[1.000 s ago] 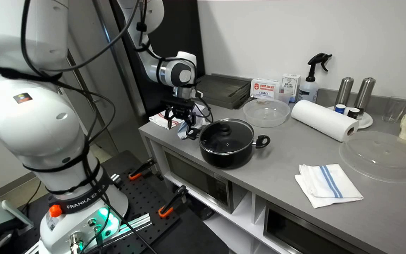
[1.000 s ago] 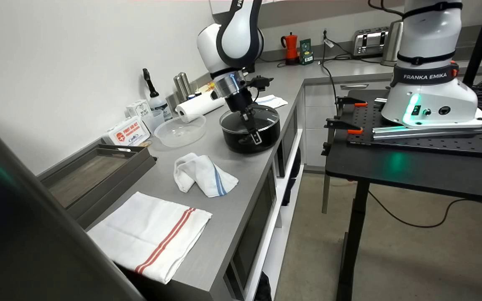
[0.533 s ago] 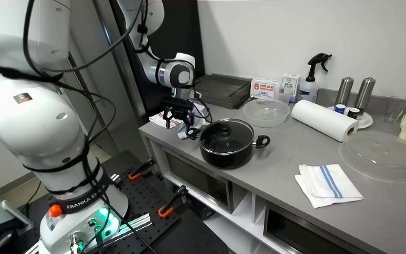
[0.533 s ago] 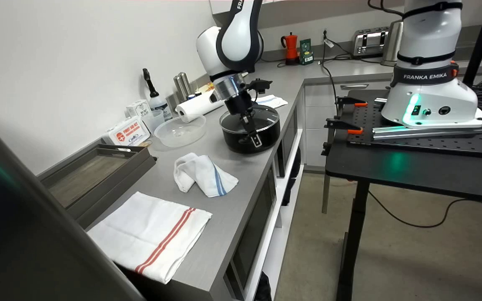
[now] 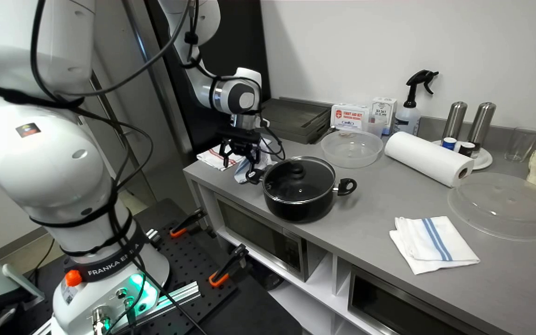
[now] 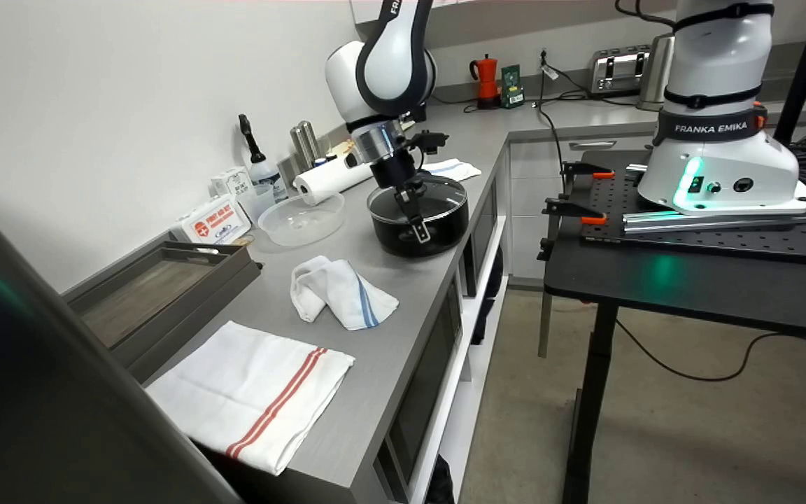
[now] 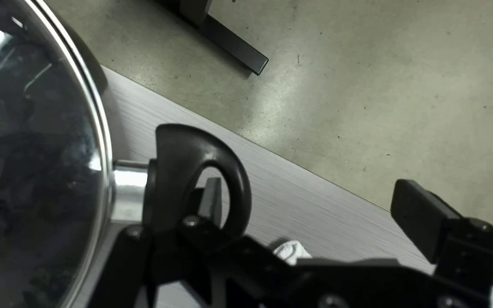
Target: Move the pot to the right
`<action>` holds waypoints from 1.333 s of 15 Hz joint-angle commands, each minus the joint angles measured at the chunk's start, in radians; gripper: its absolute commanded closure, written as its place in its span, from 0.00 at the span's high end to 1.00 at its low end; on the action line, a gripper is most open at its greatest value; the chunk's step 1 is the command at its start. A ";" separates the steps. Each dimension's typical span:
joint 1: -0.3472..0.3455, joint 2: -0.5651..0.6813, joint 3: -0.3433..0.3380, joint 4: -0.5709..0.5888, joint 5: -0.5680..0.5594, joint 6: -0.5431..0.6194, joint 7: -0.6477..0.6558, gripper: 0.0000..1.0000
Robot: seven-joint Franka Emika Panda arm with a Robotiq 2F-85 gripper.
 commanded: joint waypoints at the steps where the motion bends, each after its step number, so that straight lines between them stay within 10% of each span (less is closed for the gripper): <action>1: -0.021 0.029 0.008 0.029 0.022 0.006 -0.044 1.00; 20: -0.039 0.067 0.016 0.062 0.034 -0.007 -0.069 1.00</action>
